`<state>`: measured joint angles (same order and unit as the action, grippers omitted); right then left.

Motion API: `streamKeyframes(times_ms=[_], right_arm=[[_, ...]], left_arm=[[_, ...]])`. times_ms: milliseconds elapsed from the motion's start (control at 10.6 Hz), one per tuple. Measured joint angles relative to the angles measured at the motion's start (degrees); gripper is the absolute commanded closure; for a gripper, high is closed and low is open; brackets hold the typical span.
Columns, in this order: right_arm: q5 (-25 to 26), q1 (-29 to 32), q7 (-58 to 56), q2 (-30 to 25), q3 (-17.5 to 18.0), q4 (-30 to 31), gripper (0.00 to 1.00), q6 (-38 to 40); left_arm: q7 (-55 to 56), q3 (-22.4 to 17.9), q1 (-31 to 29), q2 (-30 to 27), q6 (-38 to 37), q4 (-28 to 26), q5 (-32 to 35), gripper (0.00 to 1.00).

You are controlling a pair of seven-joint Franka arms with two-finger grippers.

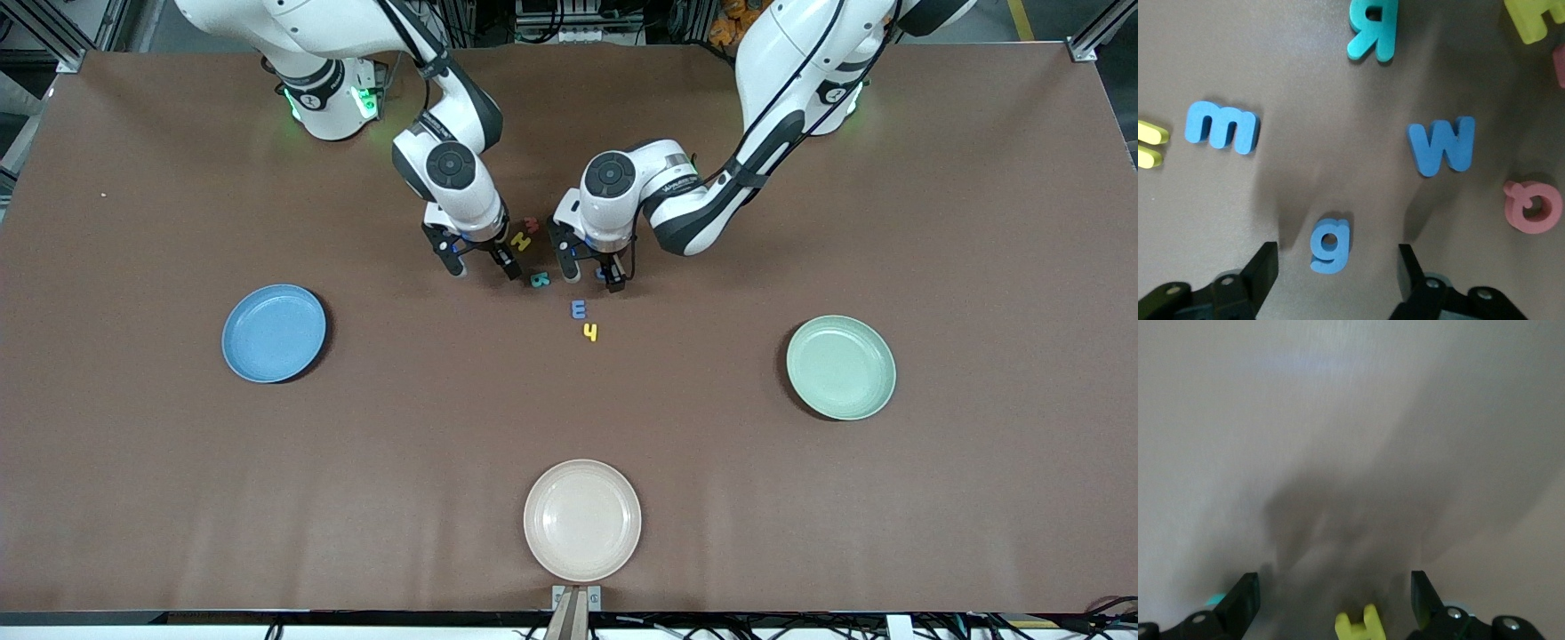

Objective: Sort uppercase to blue plate, lowercase to green plate
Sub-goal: 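Close the left gripper on the g and the right gripper on the H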

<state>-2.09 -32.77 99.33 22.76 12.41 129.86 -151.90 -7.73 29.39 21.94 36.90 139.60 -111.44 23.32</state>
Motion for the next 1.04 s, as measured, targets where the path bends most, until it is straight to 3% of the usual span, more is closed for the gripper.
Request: streamKeyframes(times_ms=[189, 283, 377, 660, 755, 1038], right_arm=[[0.0, -0.08, 1.3, 1.13, 1.42, -0.5, 0.02, -0.54], [0.02, -0.1, 1.4, 1.49, 1.94, -0.66, 0.1, -0.61], [0.04, -0.11, 1.41, 1.69, 2.45, -0.74, 0.17, -0.65], [0.15, -0.13, 1.39, 1.76, 3.62, -0.78, 0.26, -0.66], [0.32, -0.13, 1.11, 1.77, 3.67, -0.77, 0.27, -0.66], [1.12, -0.13, -0.14, 1.98, 3.7, -0.58, 0.32, -0.65]], left_arm=[[-0.03, 0.02, 0.03, 0.38, 0.0, -0.33, 0.76, 0.31], [-0.03, 0.02, 0.03, 0.57, 0.0, -0.44, 1.64, 0.33], [-0.03, 0.0, 0.02, 0.73, 0.19, -0.43, 1.96, 0.43], [-0.03, -0.06, -0.06, 0.69, 0.88, -0.3, 2.12, 0.93], [0.1, 0.06, -0.08, 0.55, 0.88, -0.24, 2.11, 1.0], [1.14, -0.2, -1.31, 0.11, 0.87, -0.35, 2.12, 1.0]])
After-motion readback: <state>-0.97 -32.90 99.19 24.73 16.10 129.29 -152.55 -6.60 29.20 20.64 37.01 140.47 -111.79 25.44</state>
